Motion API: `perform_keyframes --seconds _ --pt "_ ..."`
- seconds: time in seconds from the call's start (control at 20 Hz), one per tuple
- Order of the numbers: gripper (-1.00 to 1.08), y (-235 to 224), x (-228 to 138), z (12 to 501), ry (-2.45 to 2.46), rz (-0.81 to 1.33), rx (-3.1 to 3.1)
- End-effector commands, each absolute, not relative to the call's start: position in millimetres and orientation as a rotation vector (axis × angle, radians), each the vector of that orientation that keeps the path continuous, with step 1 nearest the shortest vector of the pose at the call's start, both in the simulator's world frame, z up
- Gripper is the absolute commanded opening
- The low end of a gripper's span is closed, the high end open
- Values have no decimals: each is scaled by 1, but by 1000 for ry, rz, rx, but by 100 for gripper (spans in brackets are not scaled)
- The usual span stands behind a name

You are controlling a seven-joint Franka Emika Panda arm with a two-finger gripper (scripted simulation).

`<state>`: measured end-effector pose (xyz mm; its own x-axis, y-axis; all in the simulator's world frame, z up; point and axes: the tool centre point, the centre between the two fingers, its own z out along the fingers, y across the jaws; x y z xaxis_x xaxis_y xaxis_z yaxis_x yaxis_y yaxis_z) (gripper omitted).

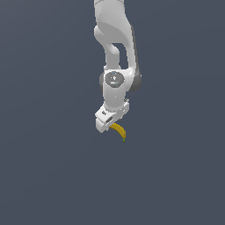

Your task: Pick up the object and move it to a goal position.

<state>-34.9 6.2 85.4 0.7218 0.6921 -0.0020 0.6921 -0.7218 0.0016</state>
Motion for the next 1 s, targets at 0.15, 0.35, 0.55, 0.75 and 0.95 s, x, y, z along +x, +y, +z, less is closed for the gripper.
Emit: perform_keyframes --seconds 0.15,0.35,0.55,0.75,0.95 --pt "100 7 -41 75 1318 -1 2850" --pt "100 7 -44 71 1379 0 2822" --pt "100 8 -45 69 1405 0 2810" --pt "100 8 -45 68 1399 -1 2813" --pt "100 8 -45 57 1401 -1 2812"
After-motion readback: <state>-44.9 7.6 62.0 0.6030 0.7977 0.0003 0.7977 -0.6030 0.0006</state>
